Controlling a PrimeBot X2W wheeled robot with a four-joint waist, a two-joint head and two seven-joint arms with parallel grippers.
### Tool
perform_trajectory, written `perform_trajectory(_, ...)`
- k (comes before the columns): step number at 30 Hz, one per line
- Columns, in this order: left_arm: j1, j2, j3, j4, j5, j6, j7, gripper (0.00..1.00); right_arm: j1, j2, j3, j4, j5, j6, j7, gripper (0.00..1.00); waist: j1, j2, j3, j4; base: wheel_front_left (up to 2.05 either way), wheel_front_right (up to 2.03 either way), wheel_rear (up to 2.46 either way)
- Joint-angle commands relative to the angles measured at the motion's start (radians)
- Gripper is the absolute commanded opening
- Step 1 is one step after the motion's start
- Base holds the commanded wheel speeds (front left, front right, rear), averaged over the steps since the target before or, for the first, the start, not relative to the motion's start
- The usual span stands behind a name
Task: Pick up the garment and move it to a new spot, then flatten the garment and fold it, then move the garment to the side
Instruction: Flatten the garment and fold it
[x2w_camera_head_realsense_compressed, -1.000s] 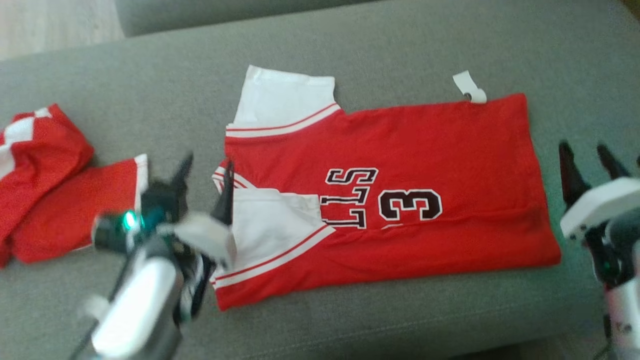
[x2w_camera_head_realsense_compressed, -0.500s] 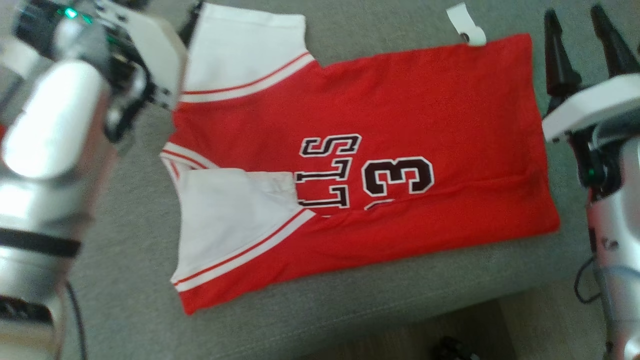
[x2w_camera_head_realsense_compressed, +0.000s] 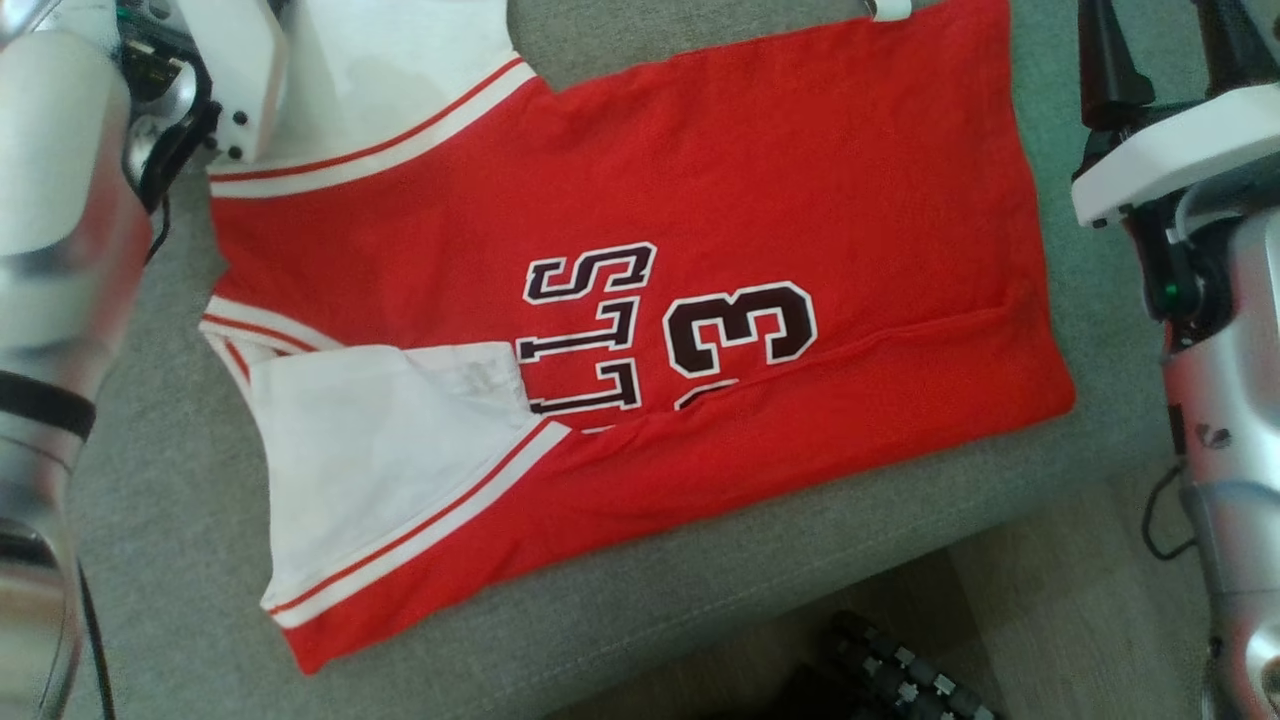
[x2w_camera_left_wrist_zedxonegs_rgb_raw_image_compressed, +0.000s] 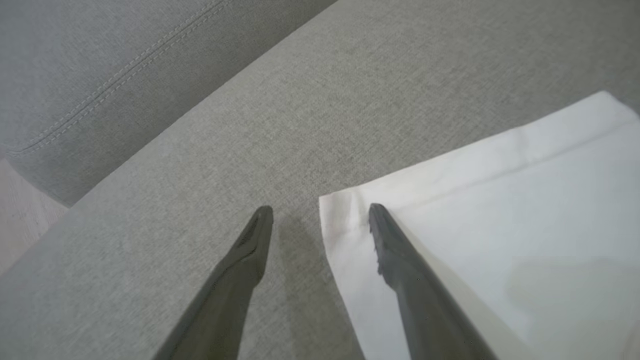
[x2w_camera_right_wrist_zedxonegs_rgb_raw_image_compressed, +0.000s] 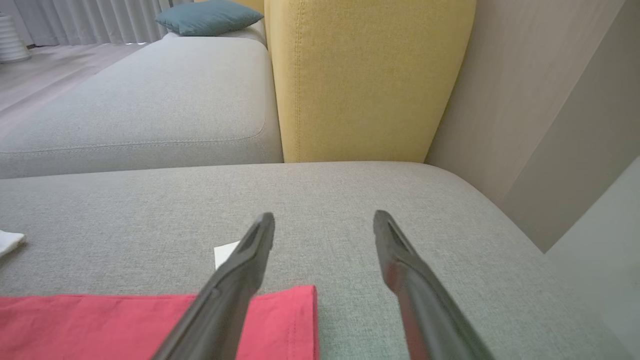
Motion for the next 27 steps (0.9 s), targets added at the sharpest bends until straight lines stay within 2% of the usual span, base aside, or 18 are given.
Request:
perform_trajectory(1,-0.056,0.038,0.015,-0.018,-0.009,-0.005,-0.003,1.00,-0.017,-0.005,0.012,-0.026,0.007,0.007,-0.013,1.00,-0.0001,0.0000,0.002,-0.003,0.00,0.00,0.00)
perform_trajectory(7,-0.068,0.031,-0.060,0.022,-0.069,-0.006,0.011,1.00,-0.027,-0.009,0.015,-0.001,0.011,0.007,-0.024,1.00,-0.0001,0.0000,0.005,-0.007,0.00,0.00,0.00)
perform_trajectory(8,-0.067,0.028,-0.073,0.023,-0.087,-0.006,0.018,0.37,-0.029,-0.011,0.014,0.003,0.010,0.007,-0.024,1.00,-0.0001,0.0000,0.005,-0.005,0.00,0.00,0.00)
perform_trajectory(9,-0.067,0.025,-0.083,0.021,-0.106,-0.006,0.022,0.00,-0.032,-0.014,0.011,0.007,0.010,0.007,-0.024,1.00,-0.0001,0.0000,0.004,-0.002,0.00,0.00,0.00)
perform_trajectory(13,-0.072,0.013,-0.101,0.013,-0.165,-0.006,-0.011,0.00,-0.043,-0.027,-0.005,0.025,0.004,0.007,-0.022,1.00,-0.0001,0.0000,-0.008,0.026,0.00,0.00,0.00)
perform_trajectory(17,-0.073,-0.010,-0.084,0.007,-0.195,-0.006,-0.113,0.00,-0.058,-0.042,-0.014,0.042,0.010,0.007,-0.013,1.00,-0.0001,0.0000,-0.035,0.072,0.00,0.00,0.00)
perform_trajectory(20,-0.052,-0.051,-0.053,-0.001,-0.236,-0.003,-0.185,0.00,-0.065,-0.059,-0.023,0.060,0.032,0.007,0.006,1.00,-0.0001,0.0000,-0.060,0.122,0.00,0.00,0.00)
perform_trajectory(25,-0.020,-0.077,-0.045,-0.044,-0.251,-0.004,-0.281,0.00,-0.081,-0.130,-0.001,0.110,0.034,0.007,0.050,1.00,-0.0001,0.0000,-0.085,0.196,0.00,0.00,0.00)
perform_trajectory(27,0.004,-0.095,-0.038,-0.086,-0.272,-0.004,-0.310,0.00,-0.095,-0.159,-0.003,0.163,0.075,0.007,0.092,1.00,-0.0001,0.0000,-0.091,0.232,0.00,0.00,0.00)
